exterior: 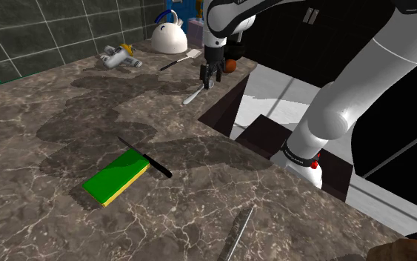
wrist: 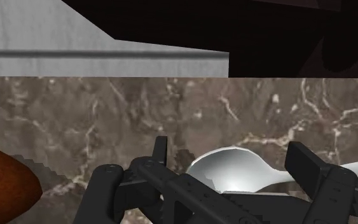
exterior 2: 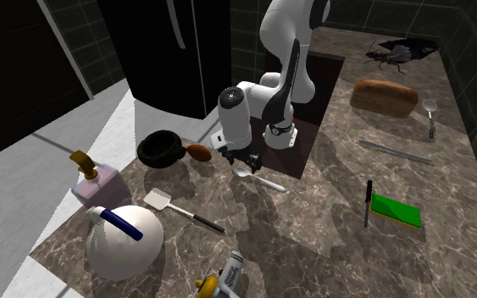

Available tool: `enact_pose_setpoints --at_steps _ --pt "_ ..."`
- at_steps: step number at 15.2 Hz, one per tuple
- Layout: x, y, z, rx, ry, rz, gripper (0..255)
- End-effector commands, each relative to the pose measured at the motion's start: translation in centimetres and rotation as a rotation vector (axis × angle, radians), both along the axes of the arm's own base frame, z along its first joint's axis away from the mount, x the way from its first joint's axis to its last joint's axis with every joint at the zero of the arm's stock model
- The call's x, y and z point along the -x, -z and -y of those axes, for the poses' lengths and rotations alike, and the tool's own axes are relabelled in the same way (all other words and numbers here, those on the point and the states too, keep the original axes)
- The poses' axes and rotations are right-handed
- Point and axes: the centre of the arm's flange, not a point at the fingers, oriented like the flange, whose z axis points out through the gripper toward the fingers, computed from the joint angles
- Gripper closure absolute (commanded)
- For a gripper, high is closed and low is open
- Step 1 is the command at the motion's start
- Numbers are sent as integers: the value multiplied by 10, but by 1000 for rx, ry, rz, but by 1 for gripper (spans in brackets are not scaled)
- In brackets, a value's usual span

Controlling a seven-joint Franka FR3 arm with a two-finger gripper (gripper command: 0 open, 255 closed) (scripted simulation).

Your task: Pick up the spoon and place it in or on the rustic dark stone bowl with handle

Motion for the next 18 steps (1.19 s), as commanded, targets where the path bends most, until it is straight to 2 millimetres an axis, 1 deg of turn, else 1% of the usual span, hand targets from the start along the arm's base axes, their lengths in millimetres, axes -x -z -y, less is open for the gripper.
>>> enact_pose_setpoints --at_steps 1,2,11,18 --pt "0 0 0 0 0 0 0" --pt "0 0 0 0 0 0 255" --pt "0 0 0 0 0 0 255" --pt "0 -37 0 0 0 0 255"
